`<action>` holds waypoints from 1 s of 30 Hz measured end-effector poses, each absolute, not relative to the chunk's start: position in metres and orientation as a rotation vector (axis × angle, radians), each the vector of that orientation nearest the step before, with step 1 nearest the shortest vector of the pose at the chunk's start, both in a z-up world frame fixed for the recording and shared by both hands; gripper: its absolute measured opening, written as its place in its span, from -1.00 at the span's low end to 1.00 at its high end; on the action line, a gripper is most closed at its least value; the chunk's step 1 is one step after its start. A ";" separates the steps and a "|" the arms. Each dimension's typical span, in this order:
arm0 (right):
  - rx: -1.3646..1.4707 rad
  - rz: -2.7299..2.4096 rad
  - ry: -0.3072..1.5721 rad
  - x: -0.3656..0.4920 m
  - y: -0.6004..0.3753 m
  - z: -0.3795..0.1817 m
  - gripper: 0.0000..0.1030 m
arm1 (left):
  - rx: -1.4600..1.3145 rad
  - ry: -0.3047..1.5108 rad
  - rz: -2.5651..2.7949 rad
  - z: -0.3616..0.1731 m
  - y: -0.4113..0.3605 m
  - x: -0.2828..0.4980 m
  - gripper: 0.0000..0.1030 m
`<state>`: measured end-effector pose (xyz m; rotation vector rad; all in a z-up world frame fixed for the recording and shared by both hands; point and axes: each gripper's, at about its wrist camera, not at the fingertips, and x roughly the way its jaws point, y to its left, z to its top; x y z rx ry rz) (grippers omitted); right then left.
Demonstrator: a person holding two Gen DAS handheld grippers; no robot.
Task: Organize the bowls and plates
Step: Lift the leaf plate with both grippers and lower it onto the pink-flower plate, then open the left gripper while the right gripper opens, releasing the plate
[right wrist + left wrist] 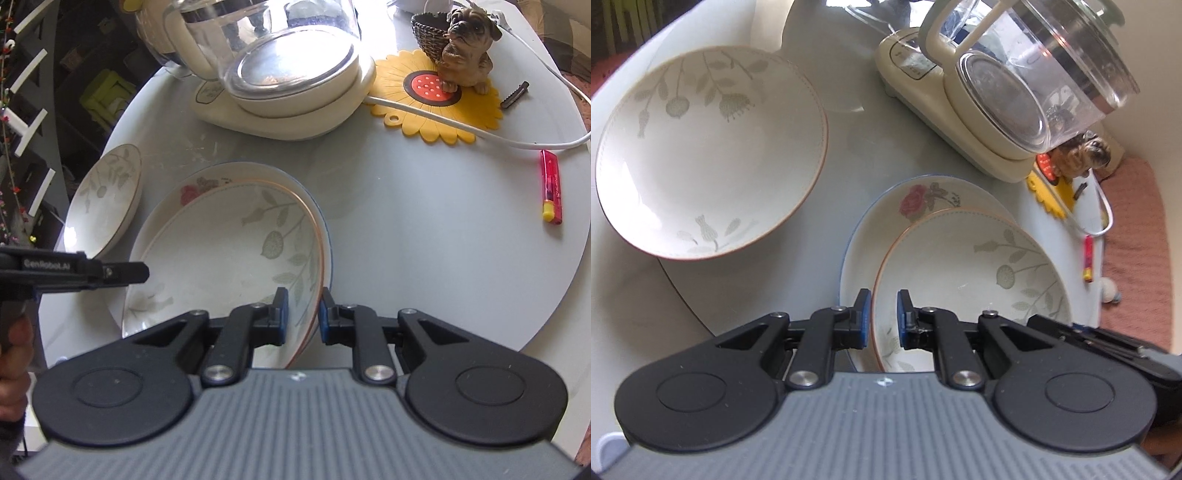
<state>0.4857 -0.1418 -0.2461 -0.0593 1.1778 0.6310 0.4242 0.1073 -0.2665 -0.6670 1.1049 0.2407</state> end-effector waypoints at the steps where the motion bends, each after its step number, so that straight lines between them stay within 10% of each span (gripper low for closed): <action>1: -0.054 0.629 1.176 0.486 -0.141 -0.247 -0.61 | -0.650 1.109 0.246 -0.267 0.105 0.426 -0.71; 30: -0.061 0.573 1.102 0.483 -0.122 -0.262 -0.61 | -0.654 1.068 0.087 -0.210 0.122 0.393 -0.34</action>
